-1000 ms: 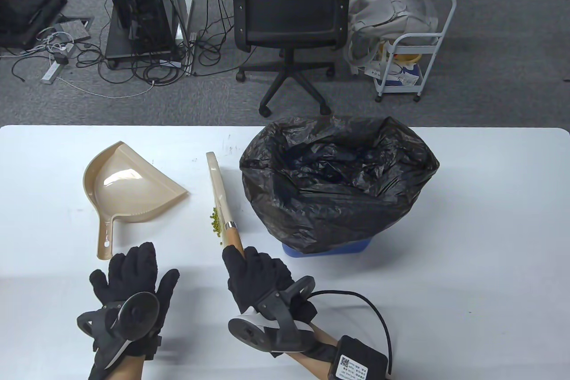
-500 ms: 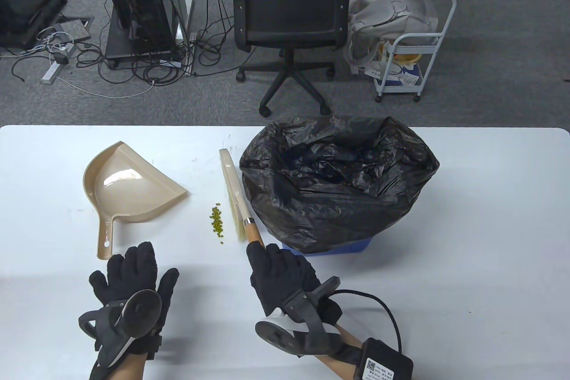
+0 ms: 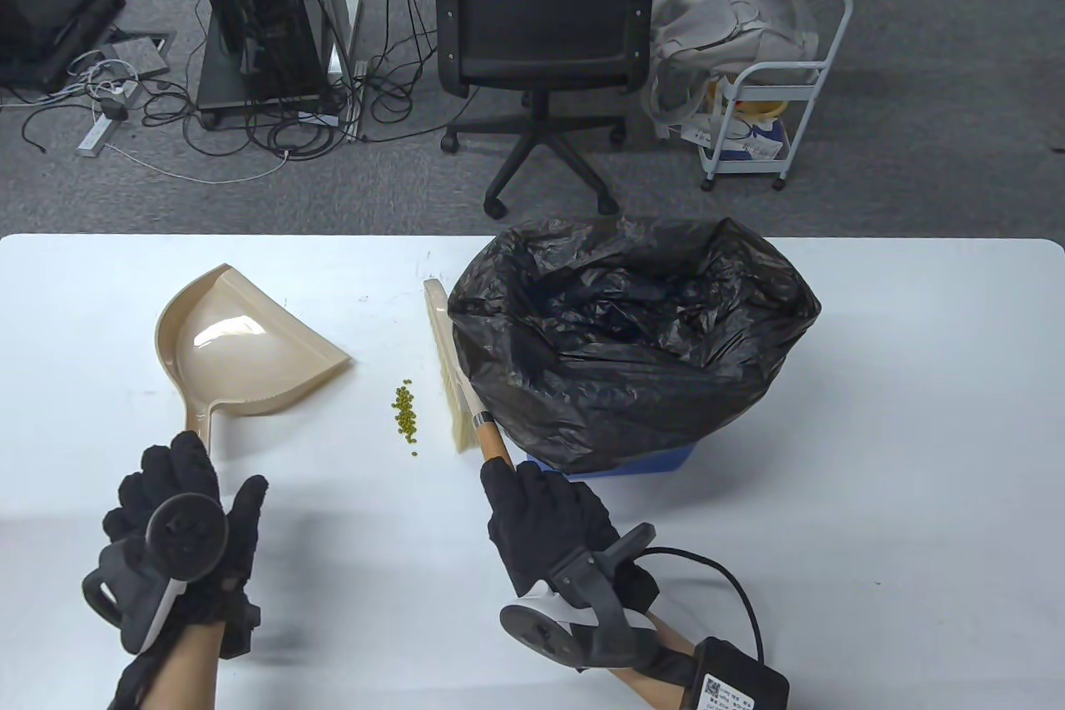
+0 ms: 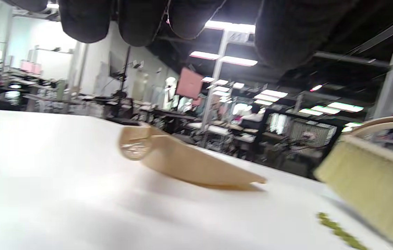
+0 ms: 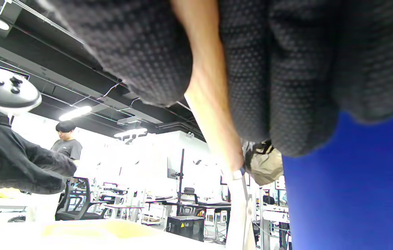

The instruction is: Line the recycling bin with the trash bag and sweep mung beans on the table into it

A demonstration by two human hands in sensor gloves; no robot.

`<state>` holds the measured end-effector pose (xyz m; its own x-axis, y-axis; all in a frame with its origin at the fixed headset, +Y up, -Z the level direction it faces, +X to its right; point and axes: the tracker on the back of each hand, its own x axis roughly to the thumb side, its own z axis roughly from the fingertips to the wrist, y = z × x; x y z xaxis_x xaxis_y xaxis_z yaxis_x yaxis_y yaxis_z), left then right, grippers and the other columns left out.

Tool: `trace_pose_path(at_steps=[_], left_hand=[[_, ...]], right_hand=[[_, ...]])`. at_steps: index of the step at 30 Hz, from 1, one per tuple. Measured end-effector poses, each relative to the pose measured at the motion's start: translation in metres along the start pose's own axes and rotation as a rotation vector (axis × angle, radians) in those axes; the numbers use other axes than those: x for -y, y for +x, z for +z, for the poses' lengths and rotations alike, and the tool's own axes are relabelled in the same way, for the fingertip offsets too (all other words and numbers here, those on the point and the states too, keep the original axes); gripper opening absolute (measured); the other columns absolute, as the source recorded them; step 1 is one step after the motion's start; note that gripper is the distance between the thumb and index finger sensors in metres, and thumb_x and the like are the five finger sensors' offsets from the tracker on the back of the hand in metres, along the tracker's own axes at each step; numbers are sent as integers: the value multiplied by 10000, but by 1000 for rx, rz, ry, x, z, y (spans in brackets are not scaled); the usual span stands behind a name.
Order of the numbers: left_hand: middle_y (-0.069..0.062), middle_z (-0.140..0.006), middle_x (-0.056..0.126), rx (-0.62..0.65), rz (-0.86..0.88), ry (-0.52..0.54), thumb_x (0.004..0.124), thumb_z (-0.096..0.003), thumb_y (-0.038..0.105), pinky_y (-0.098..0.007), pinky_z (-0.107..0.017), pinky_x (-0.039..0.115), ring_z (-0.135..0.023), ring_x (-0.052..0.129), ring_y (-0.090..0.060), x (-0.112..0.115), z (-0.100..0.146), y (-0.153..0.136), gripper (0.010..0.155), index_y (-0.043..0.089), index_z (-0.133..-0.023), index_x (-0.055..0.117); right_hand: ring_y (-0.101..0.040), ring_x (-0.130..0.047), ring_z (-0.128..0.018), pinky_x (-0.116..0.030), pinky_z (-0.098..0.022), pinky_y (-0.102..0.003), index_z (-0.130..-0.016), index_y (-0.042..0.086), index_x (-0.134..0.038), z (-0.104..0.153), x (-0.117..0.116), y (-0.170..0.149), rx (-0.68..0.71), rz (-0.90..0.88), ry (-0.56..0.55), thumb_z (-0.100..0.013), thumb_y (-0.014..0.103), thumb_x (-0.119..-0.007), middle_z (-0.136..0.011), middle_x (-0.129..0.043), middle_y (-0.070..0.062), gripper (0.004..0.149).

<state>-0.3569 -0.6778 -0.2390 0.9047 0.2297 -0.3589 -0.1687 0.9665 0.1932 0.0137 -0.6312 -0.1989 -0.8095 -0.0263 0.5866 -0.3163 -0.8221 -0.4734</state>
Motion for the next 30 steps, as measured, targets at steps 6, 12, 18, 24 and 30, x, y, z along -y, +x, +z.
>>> trace_pose_path(at_steps=[6, 12, 18, 24, 30], left_hand=[[-365, -1185, 476, -99, -38, -154, 826, -485, 547, -856, -669, 434, -1005, 518, -728, 15, -39, -16, 958, 51, -1193, 413], [-362, -1196, 447, -105, -118, -232, 831, -465, 583, -855, -680, 430, -1023, 513, -715, 38, -64, -10, 1032, 71, -1199, 317], [-364, -1198, 423, -125, -204, -289, 830, -471, 574, -851, -686, 434, -1030, 510, -708, 64, -81, -5, 1050, 103, -1188, 225], [-268, -1131, 668, -71, -252, -210, 862, -486, 420, -774, -696, 581, -971, 773, -583, 78, -83, 1, 939, 141, -1172, 285], [-245, -1049, 793, -74, -256, -159, 856, -496, 297, -719, -695, 649, -885, 902, -517, 78, -82, 3, 800, 156, -1158, 428]], right_hand=[[-493, -1080, -506, -901, -339, -601, -947, -11, -825, 0, 1, -6, -14, -6, 6, -459, 270, -880, -672, -1002, -327, 565], [-490, -1082, -507, -901, -339, -600, -947, -12, -824, -1, 1, -8, -19, -1, 7, -457, 271, -882, -670, -1002, -328, 569], [-487, -1082, -507, -901, -339, -598, -943, -11, -828, -1, 3, -9, -23, -12, 1, -459, 277, -879, -669, -1004, -322, 566], [-488, -1082, -508, -901, -341, -599, -945, -8, -826, -1, 3, -8, -17, -6, 4, -460, 279, -875, -672, -1003, -322, 565], [-487, -1082, -508, -902, -341, -596, -943, -9, -828, 0, 2, -9, -14, -14, 2, -460, 284, -877, -669, -1006, -318, 567]])
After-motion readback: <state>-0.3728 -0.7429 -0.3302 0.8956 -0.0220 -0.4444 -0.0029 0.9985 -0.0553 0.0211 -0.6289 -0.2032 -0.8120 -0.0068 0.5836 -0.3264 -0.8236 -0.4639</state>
